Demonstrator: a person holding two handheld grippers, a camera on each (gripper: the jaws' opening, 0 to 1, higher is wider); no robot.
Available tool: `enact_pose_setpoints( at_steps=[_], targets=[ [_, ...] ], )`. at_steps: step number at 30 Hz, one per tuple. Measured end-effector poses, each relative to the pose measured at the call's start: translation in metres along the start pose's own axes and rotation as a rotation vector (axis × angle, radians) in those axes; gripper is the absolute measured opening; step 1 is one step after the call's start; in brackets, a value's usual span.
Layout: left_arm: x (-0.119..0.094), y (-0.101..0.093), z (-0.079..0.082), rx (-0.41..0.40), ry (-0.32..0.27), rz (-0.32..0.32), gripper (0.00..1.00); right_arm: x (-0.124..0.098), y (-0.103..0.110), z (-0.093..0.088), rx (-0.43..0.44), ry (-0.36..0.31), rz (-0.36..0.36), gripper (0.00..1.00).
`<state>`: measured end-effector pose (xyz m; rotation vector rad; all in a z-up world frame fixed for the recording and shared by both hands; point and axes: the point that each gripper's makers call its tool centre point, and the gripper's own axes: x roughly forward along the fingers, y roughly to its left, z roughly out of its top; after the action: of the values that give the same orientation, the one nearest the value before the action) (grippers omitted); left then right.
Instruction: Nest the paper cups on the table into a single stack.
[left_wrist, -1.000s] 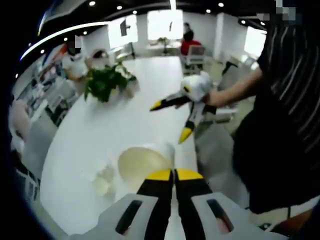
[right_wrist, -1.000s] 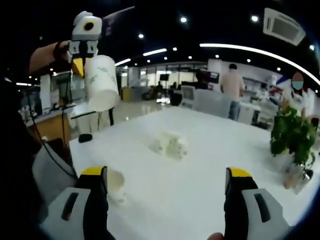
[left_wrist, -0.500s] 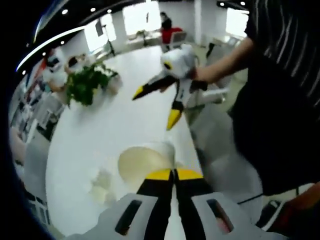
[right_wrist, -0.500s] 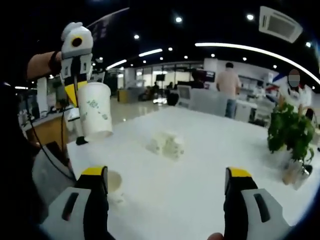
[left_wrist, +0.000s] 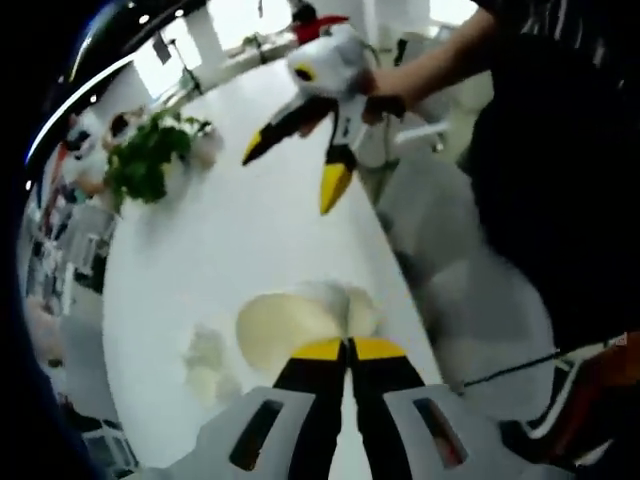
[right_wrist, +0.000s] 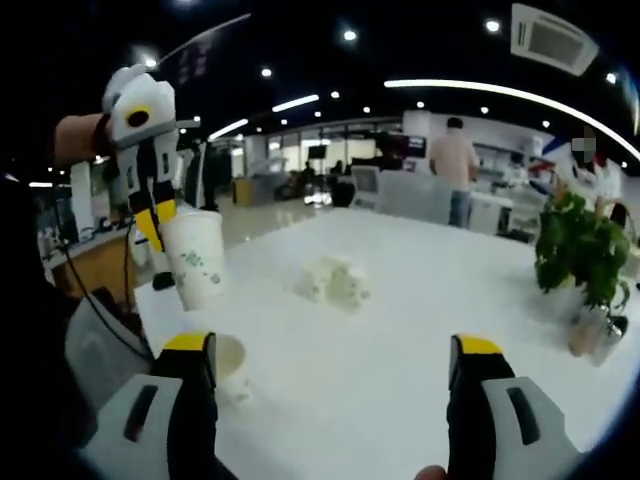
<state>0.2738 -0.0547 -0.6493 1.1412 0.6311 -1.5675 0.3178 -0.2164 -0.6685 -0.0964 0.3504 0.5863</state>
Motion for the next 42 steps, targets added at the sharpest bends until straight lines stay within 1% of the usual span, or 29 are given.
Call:
enact_pose_setpoints(
  at_steps=[2, 5, 9, 13, 17, 19, 20, 22, 24, 26, 30, 37, 40, 42],
  targets=[
    [0.004, -0.002, 0.0, -0.006, -0.006, -0.007, 0.0, -0.001, -0.001, 0.0, 0.0, 0.0, -0.001, 0.95],
    [0.009, -0.005, -0.003, 0.0, 0.005, -0.025, 0.0, -0.001, -0.004, -0.001, 0.002, 0.002, -0.006, 0.94],
    [0.019, -0.01, -0.011, 0.029, 0.044, -0.05, 0.0, -0.001, -0.005, 0.0, 0.006, -0.001, -0.01, 0.94],
    [0.027, -0.013, -0.009, 0.039, 0.041, -0.061, 0.0, 0.0, -0.004, -0.002, 0.006, 0.003, -0.006, 0.94],
    [0.035, -0.015, -0.009, 0.048, 0.046, -0.064, 0.0, 0.0, -0.003, -0.005, 0.007, 0.009, -0.006, 0.94],
    [0.038, -0.017, -0.014, 0.074, 0.075, -0.064, 0.0, -0.001, -0.004, -0.005, 0.01, 0.008, -0.009, 0.94],
    [0.04, -0.018, -0.015, 0.084, 0.078, -0.066, 0.0, -0.001, -0.004, -0.005, 0.009, 0.009, -0.01, 0.94],
    [0.041, -0.018, -0.015, 0.079, 0.077, -0.065, 0.0, -0.002, -0.004, -0.005, 0.012, 0.007, -0.011, 0.94],
    [0.043, -0.017, -0.014, 0.078, 0.063, -0.056, 0.0, -0.003, -0.004, -0.006, 0.017, 0.007, -0.011, 0.94],
    [0.047, -0.021, -0.013, 0.087, 0.059, -0.061, 0.0, -0.003, -0.003, -0.007, 0.014, 0.011, -0.01, 0.94],
    [0.056, -0.026, -0.016, 0.122, 0.092, -0.064, 0.0, -0.004, -0.002, -0.008, 0.018, 0.011, -0.01, 0.94],
    [0.066, -0.031, -0.011, 0.133, 0.095, -0.07, 0.0, -0.007, -0.002, -0.011, 0.021, 0.017, -0.012, 0.94],
    [0.068, -0.028, -0.012, 0.162, 0.104, -0.062, 0.0, -0.008, -0.003, -0.012, 0.027, 0.015, -0.016, 0.94],
    [0.07, -0.029, -0.015, 0.165, 0.119, -0.073, 0.0, -0.008, -0.004, -0.013, 0.029, 0.017, -0.017, 0.94]
  ],
)
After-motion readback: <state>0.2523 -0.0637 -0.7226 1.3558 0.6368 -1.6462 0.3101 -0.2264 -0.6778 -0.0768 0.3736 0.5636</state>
